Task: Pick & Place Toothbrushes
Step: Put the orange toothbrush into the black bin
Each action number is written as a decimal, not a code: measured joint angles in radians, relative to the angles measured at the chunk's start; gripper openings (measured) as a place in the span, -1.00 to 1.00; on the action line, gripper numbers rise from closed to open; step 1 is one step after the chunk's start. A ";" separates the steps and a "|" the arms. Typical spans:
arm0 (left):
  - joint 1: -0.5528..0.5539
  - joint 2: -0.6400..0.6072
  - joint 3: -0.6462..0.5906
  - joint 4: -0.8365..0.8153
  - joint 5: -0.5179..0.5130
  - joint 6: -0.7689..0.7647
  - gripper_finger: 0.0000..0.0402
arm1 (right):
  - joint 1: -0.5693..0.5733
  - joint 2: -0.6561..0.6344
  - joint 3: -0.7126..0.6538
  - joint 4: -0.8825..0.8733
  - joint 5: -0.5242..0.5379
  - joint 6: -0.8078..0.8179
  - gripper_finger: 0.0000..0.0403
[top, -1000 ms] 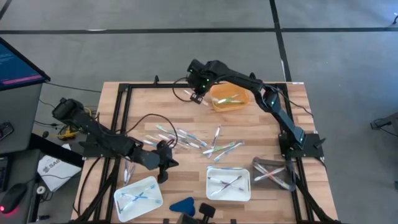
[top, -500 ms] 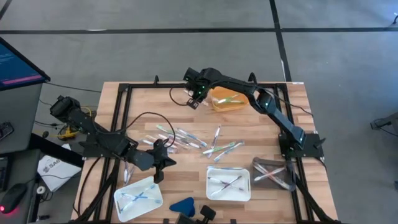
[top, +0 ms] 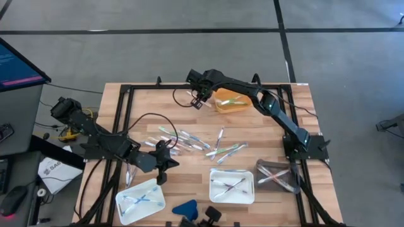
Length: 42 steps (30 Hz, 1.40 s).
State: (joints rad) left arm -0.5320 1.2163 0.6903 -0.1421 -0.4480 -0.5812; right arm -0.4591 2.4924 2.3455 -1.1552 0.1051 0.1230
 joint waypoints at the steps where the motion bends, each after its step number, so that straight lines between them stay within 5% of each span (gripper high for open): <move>1: 0.000 0.000 0.000 0.000 0.000 0.000 -1.00 | 0.000 0.000 0.000 -0.007 0.000 0.000 -1.00; 8: 0.000 0.000 0.000 0.000 0.000 -0.002 -1.00 | 0.017 0.000 0.000 -0.079 -0.010 0.005 -1.00; 32: 0.000 0.000 0.000 0.000 0.000 -0.002 -1.00 | -0.041 0.000 0.000 -0.085 -0.432 0.260 -1.00; 42: 0.000 0.001 0.000 0.000 0.000 0.003 -1.00 | 0.037 -0.041 -0.002 -0.155 -0.446 -0.029 -1.00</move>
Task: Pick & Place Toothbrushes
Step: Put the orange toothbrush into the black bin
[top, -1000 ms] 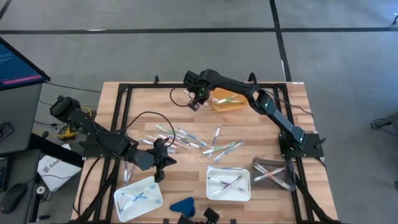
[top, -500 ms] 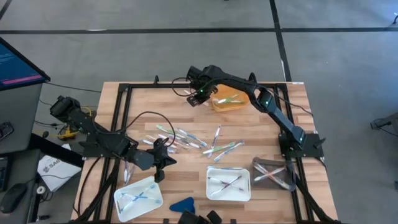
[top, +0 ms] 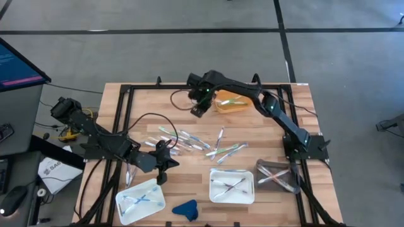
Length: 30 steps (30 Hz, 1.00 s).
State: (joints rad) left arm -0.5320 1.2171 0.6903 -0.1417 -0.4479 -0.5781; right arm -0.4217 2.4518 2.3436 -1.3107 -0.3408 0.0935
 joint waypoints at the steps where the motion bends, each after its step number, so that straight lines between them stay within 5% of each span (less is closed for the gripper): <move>1: 0.000 0.000 0.000 0.000 -0.003 0.005 -1.00 | 0.016 -0.021 0.000 -0.005 0.000 -0.021 -1.00; 16: 0.153 0.044 0.000 0.010 -0.163 0.051 -1.00 | 0.257 -0.471 -0.082 0.040 0.177 -0.029 -1.00; 30: 0.545 0.288 -0.001 0.306 -0.095 0.134 -1.00 | 0.370 -1.040 -0.837 0.602 0.268 0.132 -1.00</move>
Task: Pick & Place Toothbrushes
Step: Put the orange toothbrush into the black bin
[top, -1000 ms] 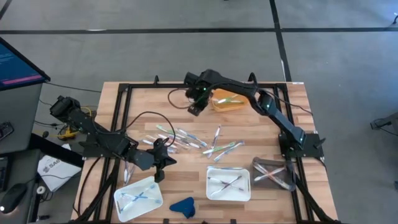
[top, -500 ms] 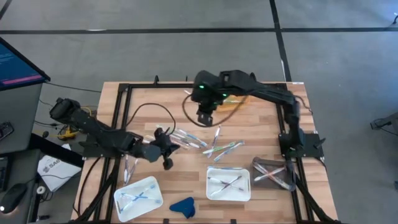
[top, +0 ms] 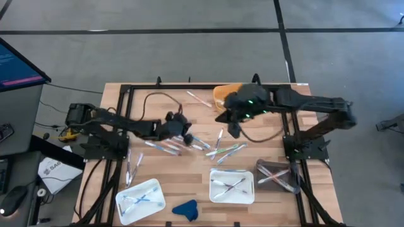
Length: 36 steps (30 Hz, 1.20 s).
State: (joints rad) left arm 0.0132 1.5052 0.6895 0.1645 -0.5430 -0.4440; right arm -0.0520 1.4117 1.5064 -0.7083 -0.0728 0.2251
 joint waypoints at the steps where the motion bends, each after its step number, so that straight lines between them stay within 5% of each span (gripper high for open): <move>1: 0.029 0.009 0.000 0.048 0.002 0.021 -1.00 | 0.004 -0.038 -0.058 0.054 0.000 0.005 -1.00; 6: 0.215 0.040 0.017 0.211 0.207 0.065 -1.00 | 0.008 -0.200 -0.306 0.295 0.000 0.036 -1.00; 16: 0.440 0.198 0.235 0.196 0.508 0.066 -1.00 | 0.081 -0.387 -0.652 0.720 0.026 0.048 -1.00; 21: 0.471 0.340 0.459 0.030 0.527 0.069 -1.00 | 0.144 -0.417 -0.758 0.886 0.070 0.039 -1.00; 28: 0.534 0.509 0.721 -0.258 0.552 0.043 -1.00 | 0.198 -0.456 -0.762 0.897 0.081 0.028 -1.00; 36: 0.648 0.560 0.757 -0.389 0.579 -0.050 -1.00 | 0.268 -0.456 -0.763 0.883 0.078 0.001 -1.00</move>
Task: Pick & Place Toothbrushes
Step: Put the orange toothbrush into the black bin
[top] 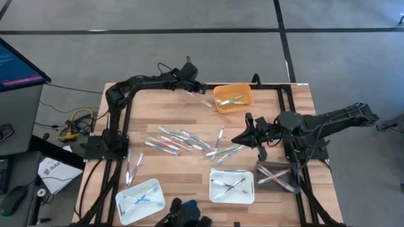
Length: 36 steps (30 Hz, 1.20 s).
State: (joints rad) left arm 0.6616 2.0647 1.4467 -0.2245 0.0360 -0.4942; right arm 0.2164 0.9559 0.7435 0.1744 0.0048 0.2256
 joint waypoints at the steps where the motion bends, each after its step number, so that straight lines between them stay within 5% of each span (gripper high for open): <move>1: 0.009 0.006 0.000 -0.005 0.006 -0.008 -1.00 | 0.001 -0.010 -0.001 -0.009 0.000 0.000 -1.00; 15: 0.049 0.108 0.041 -0.163 0.043 -0.095 -1.00 | -0.001 -0.042 0.000 -0.057 -0.001 -0.016 -1.00; 36: 0.023 0.099 0.049 -0.275 0.116 -0.098 -1.00 | -0.033 -0.042 0.000 -0.093 -0.001 -0.023 -1.00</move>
State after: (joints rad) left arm 0.6842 2.1639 1.4956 -0.4999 0.1520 -0.5922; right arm 0.1838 0.9138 0.7438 0.0817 0.0040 0.2024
